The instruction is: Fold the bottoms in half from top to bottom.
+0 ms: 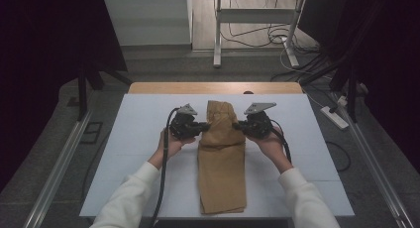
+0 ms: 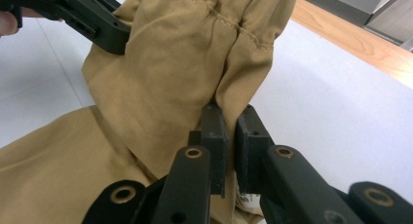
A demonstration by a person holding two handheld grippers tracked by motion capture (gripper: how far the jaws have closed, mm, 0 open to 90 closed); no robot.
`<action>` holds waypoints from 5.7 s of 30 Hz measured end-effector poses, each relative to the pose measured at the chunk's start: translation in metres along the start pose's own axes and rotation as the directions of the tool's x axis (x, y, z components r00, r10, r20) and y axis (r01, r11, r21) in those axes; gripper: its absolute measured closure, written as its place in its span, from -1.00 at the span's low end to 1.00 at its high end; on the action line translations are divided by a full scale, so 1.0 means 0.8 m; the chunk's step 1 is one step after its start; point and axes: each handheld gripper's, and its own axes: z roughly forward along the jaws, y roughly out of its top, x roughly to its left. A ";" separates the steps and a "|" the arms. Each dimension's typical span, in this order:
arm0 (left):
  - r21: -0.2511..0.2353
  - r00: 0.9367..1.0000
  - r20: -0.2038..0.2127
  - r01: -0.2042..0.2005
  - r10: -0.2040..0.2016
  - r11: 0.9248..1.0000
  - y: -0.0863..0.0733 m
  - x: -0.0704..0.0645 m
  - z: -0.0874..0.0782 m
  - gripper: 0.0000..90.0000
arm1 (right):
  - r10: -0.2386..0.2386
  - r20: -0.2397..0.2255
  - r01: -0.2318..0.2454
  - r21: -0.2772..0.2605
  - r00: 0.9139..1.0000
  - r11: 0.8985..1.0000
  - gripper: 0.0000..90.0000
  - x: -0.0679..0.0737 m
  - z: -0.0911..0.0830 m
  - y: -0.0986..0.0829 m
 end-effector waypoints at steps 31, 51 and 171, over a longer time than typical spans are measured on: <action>0.023 1.000 0.008 -0.007 0.007 1.000 -0.016 -0.019 -0.004 0.87 | 0.017 -0.038 -0.018 -0.026 0.999 0.999 0.86 0.019 -0.011 -0.031; 0.036 1.000 0.009 0.001 -0.001 0.999 -0.032 -0.029 -0.004 0.87 | 0.006 -0.047 -0.006 -0.003 0.999 1.000 0.86 0.034 -0.015 -0.043; 0.130 0.996 0.082 -0.038 0.028 0.991 -0.104 -0.089 -0.039 0.29 | 0.002 -0.186 0.007 0.051 0.983 0.999 0.39 0.104 -0.061 -0.106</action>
